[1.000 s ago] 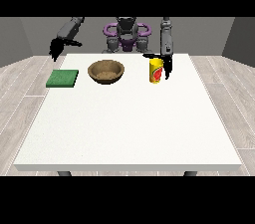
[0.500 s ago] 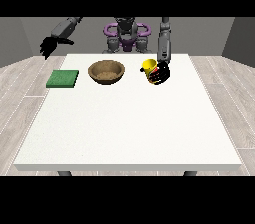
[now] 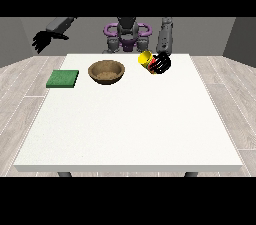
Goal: Pick the cup and pour the ball into the bowl, then pick the bowl and place it on the pad
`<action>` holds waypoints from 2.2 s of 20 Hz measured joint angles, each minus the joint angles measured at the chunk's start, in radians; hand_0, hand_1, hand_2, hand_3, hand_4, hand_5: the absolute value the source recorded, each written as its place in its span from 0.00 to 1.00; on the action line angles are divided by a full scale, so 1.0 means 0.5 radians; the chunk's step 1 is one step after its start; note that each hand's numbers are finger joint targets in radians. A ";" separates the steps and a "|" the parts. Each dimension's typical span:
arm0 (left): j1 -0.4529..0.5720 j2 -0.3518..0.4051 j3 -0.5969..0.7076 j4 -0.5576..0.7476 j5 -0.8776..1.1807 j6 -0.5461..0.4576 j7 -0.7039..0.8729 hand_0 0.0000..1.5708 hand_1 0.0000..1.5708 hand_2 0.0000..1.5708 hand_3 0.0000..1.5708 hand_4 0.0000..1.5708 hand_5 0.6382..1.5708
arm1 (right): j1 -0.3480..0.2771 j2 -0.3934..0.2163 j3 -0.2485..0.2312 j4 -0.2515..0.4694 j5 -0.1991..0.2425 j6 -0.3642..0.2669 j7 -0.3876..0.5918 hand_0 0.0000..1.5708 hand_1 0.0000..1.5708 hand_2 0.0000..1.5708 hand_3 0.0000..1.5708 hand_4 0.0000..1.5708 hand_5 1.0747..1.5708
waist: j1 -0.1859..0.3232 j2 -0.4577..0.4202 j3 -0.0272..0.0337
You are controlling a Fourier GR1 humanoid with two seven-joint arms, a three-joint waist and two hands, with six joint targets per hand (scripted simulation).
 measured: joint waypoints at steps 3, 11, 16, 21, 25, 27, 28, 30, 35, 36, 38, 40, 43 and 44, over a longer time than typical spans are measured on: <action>-0.024 -0.027 -0.164 -0.048 -0.174 0.001 0.244 0.89 0.89 1.00 1.00 0.69 1.00 | 0.027 -0.031 -0.031 0.152 0.016 -0.016 0.018 0.00 0.00 0.00 0.00 0.00 0.98 | 0.107 -0.173 0.000; -0.109 -0.130 -0.565 -0.104 -0.742 0.070 0.863 0.87 0.87 1.00 1.00 0.68 1.00 | 0.150 -0.066 -0.076 0.431 0.076 -0.025 -0.108 0.00 0.00 0.03 0.00 0.00 0.97 | 0.294 -0.408 -0.001; -0.183 -0.201 -0.684 -0.197 -1.001 0.041 1.142 0.84 0.84 1.00 1.00 0.65 1.00 | 0.133 -0.095 -0.107 0.561 0.079 -0.006 -0.229 0.00 0.00 0.00 0.00 0.00 0.96 | 0.343 -0.379 -0.003; -0.219 -0.231 -0.800 -0.207 -1.267 0.033 1.368 0.60 0.60 1.00 1.00 0.58 1.00 | 0.116 -0.096 -0.085 0.604 0.098 0.004 -0.250 0.00 0.00 0.00 0.00 0.00 0.95 | 0.306 -0.383 -0.004; -0.300 -0.252 -0.957 -0.243 -1.440 -0.027 1.611 0.36 0.36 1.00 1.00 0.58 1.00 | 0.050 -0.115 -0.068 0.647 0.110 0.030 -0.255 0.00 0.00 0.00 0.00 0.00 0.93 | 0.259 -0.358 -0.003; -0.342 -0.258 -1.022 -0.254 -1.520 -0.055 1.721 0.35 0.35 1.00 1.00 0.59 0.99 | -0.021 -0.118 -0.055 0.651 0.117 0.001 -0.210 0.00 0.00 0.00 0.11 0.00 0.93 | 0.247 -0.342 -0.004; -0.353 -0.260 -1.072 -0.278 -1.559 -0.084 1.771 0.35 0.35 1.00 1.00 0.57 1.00 | -0.035 -0.129 -0.055 0.672 0.124 -0.003 -0.210 0.00 0.00 0.00 0.10 0.00 0.92 | 0.254 -0.338 -0.004; -0.393 -0.262 -1.159 -0.301 -1.635 -0.121 1.863 0.35 0.35 1.00 1.00 0.56 1.00 | -0.114 -0.116 -0.037 0.677 0.140 -0.056 -0.166 0.00 0.00 0.00 0.14 0.00 0.92 | 0.251 -0.328 -0.004; -0.407 -0.264 -1.378 -0.357 -1.833 -0.210 2.028 0.18 0.18 1.00 1.00 0.55 1.00 | -0.258 -0.118 -0.023 0.704 0.148 -0.113 -0.093 0.00 0.00 0.00 0.19 0.00 0.91 | 0.256 -0.293 -0.004; -0.413 -0.265 -1.417 -0.394 -1.851 -0.260 2.048 0.24 0.24 1.00 1.00 0.53 1.00 | -0.264 -0.112 -0.023 0.719 0.153 -0.126 -0.104 0.00 0.00 0.00 0.17 0.00 0.91 | 0.265 -0.291 -0.005; -0.423 -0.265 -1.466 -0.400 -1.914 -0.307 2.066 0.00 0.00 1.00 1.00 0.56 0.98 | -0.286 -0.083 -0.006 0.715 0.160 -0.140 -0.116 0.00 0.00 0.00 0.14 0.00 0.91 | 0.252 -0.272 -0.005; -0.420 -0.265 -1.509 -0.370 -1.977 -0.340 2.076 0.20 0.20 1.00 1.00 0.61 0.96 | -0.315 -0.060 0.006 0.705 0.155 -0.142 -0.098 0.00 0.00 0.00 0.16 0.00 0.91 | 0.224 -0.256 -0.005; -0.466 -0.265 -1.577 -0.348 -2.056 -0.446 2.074 0.00 0.00 1.00 1.00 0.76 0.85 | -0.334 -0.041 0.028 0.700 0.161 -0.123 -0.109 0.00 0.00 0.00 0.12 0.00 0.90 | 0.182 -0.228 -0.005; -0.475 -0.265 -1.602 -0.353 -2.075 -0.493 2.073 0.00 0.00 1.00 1.00 0.79 0.82 | -0.343 -0.035 0.028 0.704 0.158 -0.124 -0.116 0.00 0.00 0.00 0.12 0.00 0.90 | 0.177 -0.221 -0.005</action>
